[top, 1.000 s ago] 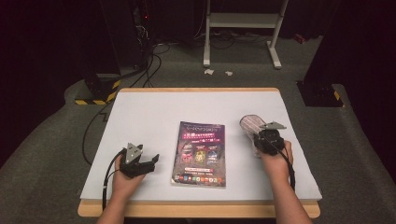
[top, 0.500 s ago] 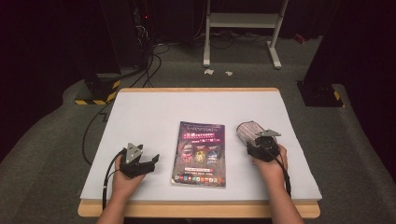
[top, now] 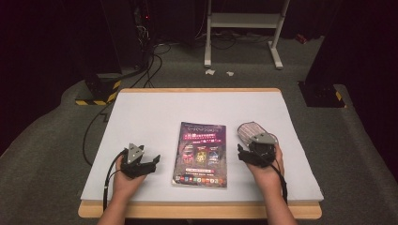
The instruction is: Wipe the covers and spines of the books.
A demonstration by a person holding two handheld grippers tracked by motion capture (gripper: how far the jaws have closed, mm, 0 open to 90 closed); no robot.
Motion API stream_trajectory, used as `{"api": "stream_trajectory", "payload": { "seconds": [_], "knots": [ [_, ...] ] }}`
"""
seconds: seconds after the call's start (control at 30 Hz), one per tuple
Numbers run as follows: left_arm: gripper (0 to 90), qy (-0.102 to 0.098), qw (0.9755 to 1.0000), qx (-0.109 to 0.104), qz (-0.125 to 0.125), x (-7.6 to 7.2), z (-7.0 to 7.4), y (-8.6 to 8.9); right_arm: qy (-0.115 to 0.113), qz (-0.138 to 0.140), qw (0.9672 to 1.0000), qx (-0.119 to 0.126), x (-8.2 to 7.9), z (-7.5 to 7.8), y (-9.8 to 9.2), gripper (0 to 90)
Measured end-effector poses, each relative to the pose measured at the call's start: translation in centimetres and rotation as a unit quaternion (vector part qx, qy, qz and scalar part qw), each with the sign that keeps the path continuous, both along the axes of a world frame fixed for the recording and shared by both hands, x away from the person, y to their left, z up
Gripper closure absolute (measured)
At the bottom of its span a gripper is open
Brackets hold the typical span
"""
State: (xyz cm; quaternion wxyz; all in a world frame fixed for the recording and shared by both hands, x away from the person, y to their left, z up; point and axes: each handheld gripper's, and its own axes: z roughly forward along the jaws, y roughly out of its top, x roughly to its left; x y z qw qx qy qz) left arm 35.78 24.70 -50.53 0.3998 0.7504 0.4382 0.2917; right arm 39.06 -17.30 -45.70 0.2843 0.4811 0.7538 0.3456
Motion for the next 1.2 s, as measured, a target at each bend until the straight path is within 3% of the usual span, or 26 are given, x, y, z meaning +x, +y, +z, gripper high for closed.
{"api": "stream_trajectory", "payload": {
  "seconds": [0.17,0.27,0.37,0.47,0.53,0.63,0.67,0.73,0.83,1.07,1.2],
  "knots": [
    [17.9,0.0,1.0,0.004,0.004,0.0,0.0,-0.1,0.021,0.026,0.9986,0.042,-2.0,-1.7,1.9,22.0],
    [18.7,0.0,0.9999,-0.007,0.008,0.0,0.0,0.2,0.027,0.042,0.9984,0.028,-2.4,-2.1,2.4,22.6],
    [19.0,0.0,0.9999,-0.008,0.013,0.1,0.1,0.2,0.026,0.051,0.9972,0.048,-3.0,-2.5,2.4,23.8],
    [19.3,0.014,0.9998,-0.011,0.004,0.0,0.4,-0.4,0.041,0.066,0.9957,0.051,-3.1,-3.5,2.8,26.1],
    [19.6,0.023,0.9994,-0.016,-0.019,-0.3,0.9,-1.8,0.044,0.07,0.9952,0.052,-3.1,-3.7,2.9,27.1],
    [20.2,0.033,0.9977,-0.01,-0.058,-0.7,1.1,-4.0,0.057,0.083,0.9938,0.049,-3.1,-4.2,3.4,28.9],
    [20.3,0.041,0.996,-0.003,-0.079,-1.0,1.1,-5.4,0.064,0.087,0.993,0.049,-3.2,-4.5,3.7,29.7],
    [20.6,0.047,0.9951,-0.001,-0.087,-1.1,1.0,-6.0,0.065,0.09,0.9928,0.046,-3.3,-4.5,3.8,29.6],
    [20.9,0.066,0.992,-0.016,-0.106,-1.1,0.7,-7.1,0.067,0.095,0.9922,0.045,-3.5,-4.6,4.4,29.8],
    [18.2,0.103,0.9879,-0.025,-0.114,-0.8,0.2,-8.2,0.081,0.094,0.9903,0.063,-3.7,-4.7,5.3,25.5],
    [17.3,0.11,0.9869,-0.022,-0.115,-0.7,-0.1,-8.5,0.09,0.095,0.9889,0.07,-3.7,-4.7,5.6,22.4]
  ]
}}
